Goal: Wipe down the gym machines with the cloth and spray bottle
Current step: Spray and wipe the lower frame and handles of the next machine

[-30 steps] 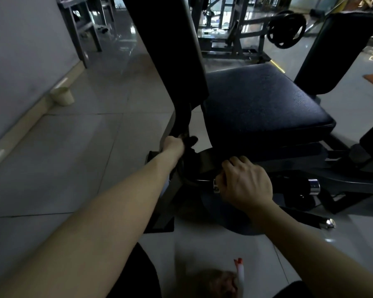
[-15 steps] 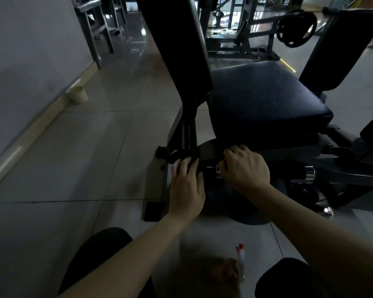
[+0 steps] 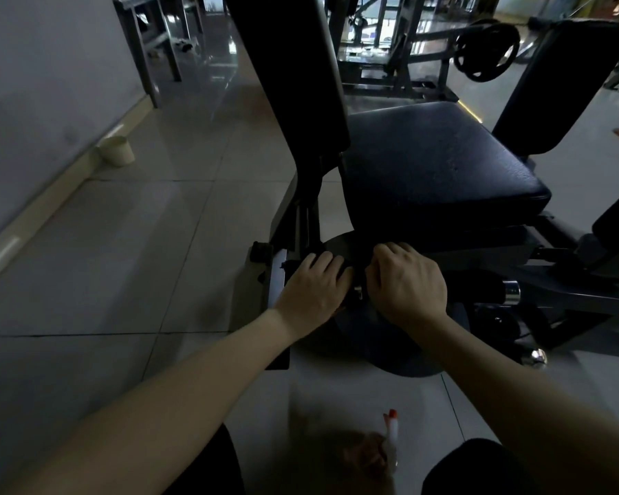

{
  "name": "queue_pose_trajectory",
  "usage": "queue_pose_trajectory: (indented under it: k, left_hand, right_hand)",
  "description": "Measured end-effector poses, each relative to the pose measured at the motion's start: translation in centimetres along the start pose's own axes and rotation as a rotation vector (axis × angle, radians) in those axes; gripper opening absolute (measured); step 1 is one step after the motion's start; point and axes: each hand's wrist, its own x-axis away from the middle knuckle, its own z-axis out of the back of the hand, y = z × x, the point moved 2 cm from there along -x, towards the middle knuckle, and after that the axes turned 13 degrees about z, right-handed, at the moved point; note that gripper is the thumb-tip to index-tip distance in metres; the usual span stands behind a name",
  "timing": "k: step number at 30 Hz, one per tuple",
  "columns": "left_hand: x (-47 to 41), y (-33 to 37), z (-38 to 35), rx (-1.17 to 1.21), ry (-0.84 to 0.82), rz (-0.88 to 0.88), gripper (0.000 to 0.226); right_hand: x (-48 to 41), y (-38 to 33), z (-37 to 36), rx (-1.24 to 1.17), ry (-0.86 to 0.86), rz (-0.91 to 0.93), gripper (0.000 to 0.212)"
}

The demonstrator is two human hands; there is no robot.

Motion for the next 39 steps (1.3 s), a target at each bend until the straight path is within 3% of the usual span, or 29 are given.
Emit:
queue_pose_trajectory:
  k: [5, 12, 18, 22, 29, 31, 33, 37, 39]
  left_hand:
    - [1.0, 0.7, -0.2, 0.111, 0.014, 0.138, 0.026]
    - [5.1, -2.2, -2.0, 0.407, -0.086, 0.387, 0.074]
    - [4.5, 2.3, 0.7, 0.7, -0.106, 0.582, 0.072]
    - [4.6, 4.2, 1.0, 0.723, -0.073, 0.425, 0.056]
    - [1.1, -2.7, -0.9, 0.308, -0.005, -0.112, 0.043]
    - [0.4, -3.1, -1.5, 0.26, 0.044, -0.1, 0.048]
    - [-0.1, -2.7, -1.8, 0.268, 0.095, -0.035, 0.038]
    - [-1.2, -1.0, -0.8, 0.432, 0.147, 0.223, 0.044]
    - [-1.2, -0.2, 0.2, 0.456, 0.116, 0.352, 0.032]
  right_hand:
    - [0.1, -0.1, -0.3, 0.025, -0.025, 0.008, 0.024]
    - [0.2, -0.1, -0.1, -0.013, 0.006, -0.015, 0.022]
    - [0.0, -0.3, -0.1, -0.009, -0.007, -0.047, 0.023]
    - [0.1, -0.2, 0.0, -0.066, 0.028, -0.075, 0.026]
    - [0.0, -0.3, 0.1, -0.03, 0.038, -0.068, 0.025]
    - [0.0, -0.3, -0.1, -0.008, 0.027, -0.055, 0.024]
    - [0.0, -0.2, -0.3, 0.018, -0.002, -0.052, 0.023]
    - [-0.1, -0.2, -0.5, 0.046, -0.04, -0.059, 0.019]
    - [-0.2, -0.2, -0.4, 0.057, -0.043, -0.071, 0.019]
